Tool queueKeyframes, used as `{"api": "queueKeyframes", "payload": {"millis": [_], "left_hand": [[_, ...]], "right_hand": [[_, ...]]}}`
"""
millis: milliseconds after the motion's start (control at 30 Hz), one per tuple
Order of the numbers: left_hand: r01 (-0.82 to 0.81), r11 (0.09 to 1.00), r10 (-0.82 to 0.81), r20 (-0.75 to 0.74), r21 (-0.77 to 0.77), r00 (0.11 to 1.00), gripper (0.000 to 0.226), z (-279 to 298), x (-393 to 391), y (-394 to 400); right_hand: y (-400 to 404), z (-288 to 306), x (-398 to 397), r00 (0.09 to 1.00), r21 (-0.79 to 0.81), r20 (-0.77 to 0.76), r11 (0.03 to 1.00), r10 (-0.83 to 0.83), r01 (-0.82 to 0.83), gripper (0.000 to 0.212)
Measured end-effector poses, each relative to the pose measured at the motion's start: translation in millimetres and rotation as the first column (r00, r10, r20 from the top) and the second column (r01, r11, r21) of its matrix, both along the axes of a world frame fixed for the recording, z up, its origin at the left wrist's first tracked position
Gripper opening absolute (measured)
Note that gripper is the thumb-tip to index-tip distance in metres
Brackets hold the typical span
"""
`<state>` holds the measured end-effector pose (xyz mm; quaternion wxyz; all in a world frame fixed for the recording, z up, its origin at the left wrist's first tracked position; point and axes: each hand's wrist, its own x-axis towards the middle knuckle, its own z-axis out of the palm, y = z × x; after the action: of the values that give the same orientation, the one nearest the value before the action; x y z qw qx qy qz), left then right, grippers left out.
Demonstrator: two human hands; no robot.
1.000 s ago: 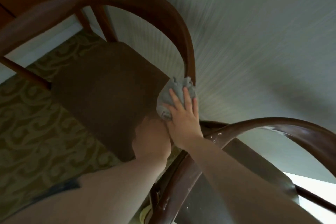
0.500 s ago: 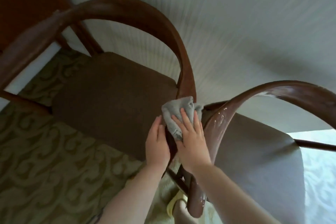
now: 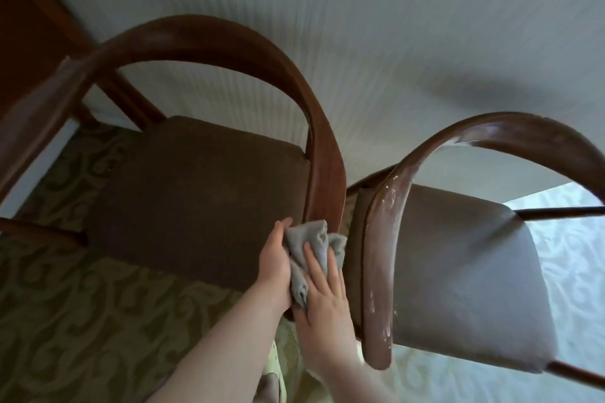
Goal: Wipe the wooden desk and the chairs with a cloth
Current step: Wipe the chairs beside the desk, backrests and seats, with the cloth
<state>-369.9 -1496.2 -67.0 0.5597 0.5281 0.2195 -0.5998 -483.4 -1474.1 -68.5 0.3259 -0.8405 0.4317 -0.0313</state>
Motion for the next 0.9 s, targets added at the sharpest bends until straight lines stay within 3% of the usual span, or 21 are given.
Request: {"api": "queueKeyframes", "payload": {"millis": [67, 133, 300, 467, 533, 600, 733, 833, 900], "left_hand": [[0.025, 0.999, -0.025, 0.0, 0.032, 1.0, 0.041, -6, 2, 3], [0.009, 1.0, -0.009, 0.03, 0.005, 1.0, 0.044, -6, -2, 3], [0.069, 0.996, -0.05, 0.302, -0.052, 0.952, 0.037, -6, -25, -1], [0.001, 1.0, -0.009, 0.373, 0.021, 0.928, 0.032, -8, -29, 8], [0.019, 0.999, -0.032, 0.346, 0.041, 0.938, 0.033, -11, -31, 17], [0.075, 0.996, -0.085, 0.362, 0.042, 0.928, 0.038, -11, -37, 27], [0.23, 0.935, -0.343, 0.525, 0.27, 0.779, 0.045, -15, -48, 29], [0.26, 0.906, -0.414, 0.576, 0.333, 0.705, 0.04, -19, -46, 25], [0.275, 0.898, -0.434, 0.591, 0.344, 0.68, 0.037, -20, -43, 21]], "right_hand": [[17, -1, -20, 1.0, 0.007, 0.021, 1.0, 0.013, -0.013, 0.063], [-12, -2, -18, 0.991, -0.047, -0.039, 0.991, 0.127, -0.129, 0.059], [-107, 1, 22, 0.965, -0.11, -0.174, 0.97, 0.195, -0.216, 0.053], [-29, -5, -7, 0.998, -0.108, 0.006, 0.992, 0.059, -0.058, 0.066], [-10, -6, -20, 0.991, -0.097, -0.038, 0.987, 0.129, -0.132, 0.068], [-45, -8, -17, 0.953, -0.154, -0.129, 0.944, 0.274, -0.293, 0.062], [-129, 0, 13, 0.921, -0.164, -0.275, 0.93, 0.277, -0.328, 0.061], [-104, -2, 11, 0.956, -0.175, -0.233, 0.96, 0.178, -0.221, 0.064], [-65, -2, -7, 0.955, -0.124, -0.22, 0.965, 0.201, -0.232, 0.067]]}}
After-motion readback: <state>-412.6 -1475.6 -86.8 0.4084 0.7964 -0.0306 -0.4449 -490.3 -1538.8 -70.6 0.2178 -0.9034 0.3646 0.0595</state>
